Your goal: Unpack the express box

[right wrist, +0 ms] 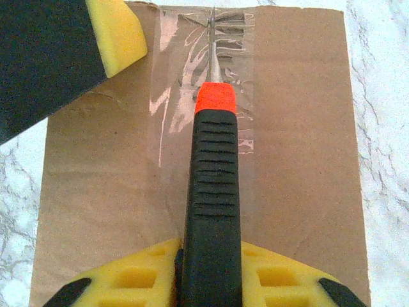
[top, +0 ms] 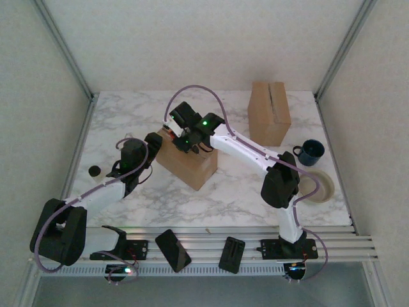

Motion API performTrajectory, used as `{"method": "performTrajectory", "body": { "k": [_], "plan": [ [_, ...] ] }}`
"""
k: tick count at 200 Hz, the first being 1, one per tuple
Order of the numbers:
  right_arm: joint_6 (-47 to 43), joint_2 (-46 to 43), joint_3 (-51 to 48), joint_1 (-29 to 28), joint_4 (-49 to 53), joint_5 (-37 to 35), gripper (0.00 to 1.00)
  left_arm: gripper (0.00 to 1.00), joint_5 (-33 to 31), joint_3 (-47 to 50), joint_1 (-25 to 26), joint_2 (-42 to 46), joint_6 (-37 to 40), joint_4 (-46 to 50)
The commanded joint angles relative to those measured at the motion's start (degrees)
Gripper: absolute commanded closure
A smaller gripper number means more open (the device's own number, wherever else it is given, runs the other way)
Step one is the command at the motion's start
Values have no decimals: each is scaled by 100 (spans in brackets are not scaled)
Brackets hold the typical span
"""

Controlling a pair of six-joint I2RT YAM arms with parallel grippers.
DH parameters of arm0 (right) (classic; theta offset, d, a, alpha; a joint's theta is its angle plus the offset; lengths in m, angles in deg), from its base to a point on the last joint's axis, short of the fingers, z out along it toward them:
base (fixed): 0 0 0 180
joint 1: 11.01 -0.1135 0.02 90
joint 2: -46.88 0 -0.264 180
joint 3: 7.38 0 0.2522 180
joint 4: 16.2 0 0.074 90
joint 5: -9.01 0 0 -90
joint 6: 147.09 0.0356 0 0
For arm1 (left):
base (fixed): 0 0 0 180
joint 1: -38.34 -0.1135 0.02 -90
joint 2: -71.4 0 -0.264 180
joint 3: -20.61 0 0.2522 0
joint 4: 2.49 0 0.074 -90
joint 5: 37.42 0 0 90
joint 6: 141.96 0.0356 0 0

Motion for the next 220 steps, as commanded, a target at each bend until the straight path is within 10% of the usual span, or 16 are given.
{"method": "performTrajectory", "body": {
  "k": [1, 220],
  "plan": [
    [-58, -1, 116, -66, -52, -92, 100, 21, 75, 67, -46, -145, -32, 363],
    [-386, 272, 385, -122, 1849, -826, 100, 21, 190, 28, -46, -559, -49, 271]
  ]
}}
